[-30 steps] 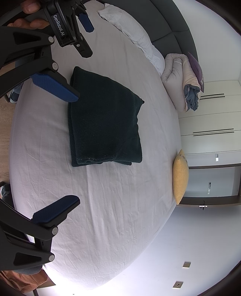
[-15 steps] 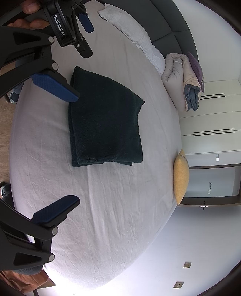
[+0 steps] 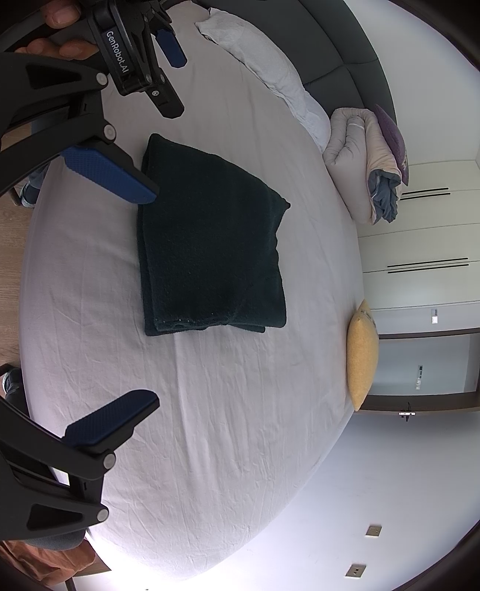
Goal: Fold small clothes
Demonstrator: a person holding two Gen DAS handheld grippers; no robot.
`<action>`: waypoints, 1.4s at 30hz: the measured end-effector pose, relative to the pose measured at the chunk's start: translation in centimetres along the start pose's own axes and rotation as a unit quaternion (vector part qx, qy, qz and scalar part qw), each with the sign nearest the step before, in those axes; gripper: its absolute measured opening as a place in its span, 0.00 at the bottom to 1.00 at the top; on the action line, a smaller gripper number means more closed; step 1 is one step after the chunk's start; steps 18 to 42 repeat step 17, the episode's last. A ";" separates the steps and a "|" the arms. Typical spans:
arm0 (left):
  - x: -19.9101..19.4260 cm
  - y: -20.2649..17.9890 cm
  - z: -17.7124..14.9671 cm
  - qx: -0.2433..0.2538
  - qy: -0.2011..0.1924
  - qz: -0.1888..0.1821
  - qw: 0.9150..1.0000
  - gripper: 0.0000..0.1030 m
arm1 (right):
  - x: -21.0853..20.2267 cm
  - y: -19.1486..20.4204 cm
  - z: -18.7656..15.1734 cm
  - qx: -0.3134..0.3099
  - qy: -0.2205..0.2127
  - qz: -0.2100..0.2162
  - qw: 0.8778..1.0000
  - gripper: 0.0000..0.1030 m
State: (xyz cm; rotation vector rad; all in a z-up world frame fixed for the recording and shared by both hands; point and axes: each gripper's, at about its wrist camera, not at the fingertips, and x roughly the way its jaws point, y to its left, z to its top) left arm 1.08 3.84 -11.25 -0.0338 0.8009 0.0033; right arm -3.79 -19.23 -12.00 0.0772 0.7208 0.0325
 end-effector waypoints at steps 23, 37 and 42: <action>-0.1 0.4 0.1 0.005 -0.004 -0.001 1.000 1.00 | -0.2 0.2 -0.7 0.004 0.008 0.006 1.000 1.00; -0.1 0.4 0.1 0.005 -0.004 -0.001 1.000 1.00 | -0.2 0.2 -0.7 0.004 0.008 0.006 1.000 1.00; -0.1 0.4 0.1 0.005 -0.004 -0.001 1.000 1.00 | -0.2 0.2 -0.7 0.004 0.008 0.006 1.000 1.00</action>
